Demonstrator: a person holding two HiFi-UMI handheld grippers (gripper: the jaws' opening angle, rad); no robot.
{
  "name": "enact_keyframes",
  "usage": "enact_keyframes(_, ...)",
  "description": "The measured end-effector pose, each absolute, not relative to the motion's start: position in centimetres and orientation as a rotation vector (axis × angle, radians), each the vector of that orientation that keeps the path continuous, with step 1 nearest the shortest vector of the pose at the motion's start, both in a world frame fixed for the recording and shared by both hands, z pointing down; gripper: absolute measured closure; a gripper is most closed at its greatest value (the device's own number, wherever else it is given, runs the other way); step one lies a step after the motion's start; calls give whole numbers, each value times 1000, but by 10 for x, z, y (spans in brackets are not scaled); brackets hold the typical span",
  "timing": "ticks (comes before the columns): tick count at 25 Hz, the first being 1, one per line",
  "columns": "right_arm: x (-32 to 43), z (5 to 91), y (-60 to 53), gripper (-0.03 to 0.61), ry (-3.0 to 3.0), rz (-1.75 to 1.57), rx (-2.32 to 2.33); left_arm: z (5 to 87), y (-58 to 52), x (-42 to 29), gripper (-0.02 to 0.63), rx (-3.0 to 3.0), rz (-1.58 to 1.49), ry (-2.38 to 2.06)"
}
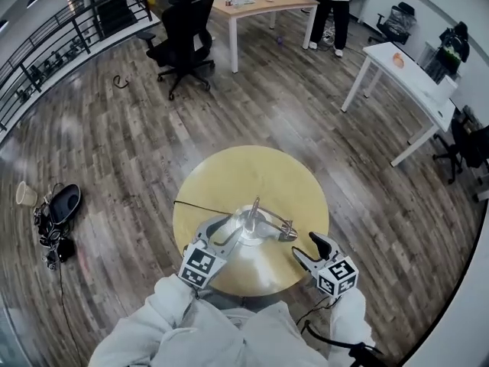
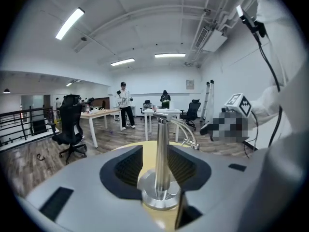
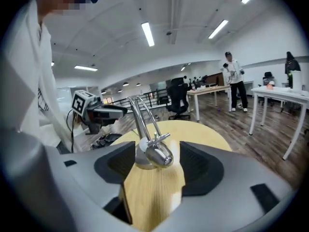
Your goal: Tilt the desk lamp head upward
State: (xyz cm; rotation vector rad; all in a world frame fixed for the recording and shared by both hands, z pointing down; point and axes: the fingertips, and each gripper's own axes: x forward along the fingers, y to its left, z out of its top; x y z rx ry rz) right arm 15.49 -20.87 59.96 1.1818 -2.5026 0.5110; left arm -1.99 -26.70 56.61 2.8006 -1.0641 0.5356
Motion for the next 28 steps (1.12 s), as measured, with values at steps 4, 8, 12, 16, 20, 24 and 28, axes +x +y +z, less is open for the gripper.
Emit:
enact_keyframes(4, 152, 627, -234, 307, -2514, 490, 997, 576, -287, 5, 440, 2828, 564, -992)
enact_keyframes(8, 144, 641, -244, 308, -2562, 512, 825, 583, -295, 28, 430, 2825, 541, -949)
enact_keyframes(12, 130, 654, -240, 308, -2549, 447, 643, 583, -306, 41, 431, 2829, 516, -956)
enact_keyframes(16, 116, 663, -248, 310, -2582, 464, 605, 586, -309, 45, 431, 2824, 513, -964)
enact_keyframes(20, 115, 662, -250, 310, -2616, 486, 571, 584, -307, 50, 458, 2824, 494, -956)
enact_keyframes(24, 115, 663, -251, 311, -2618, 486, 572, 586, -308, 50, 474, 2812, 466, -979)
enact_keyframes(28, 118, 660, -251, 311, -2596, 484, 595, 587, -310, 51, 474, 2810, 478, -996)
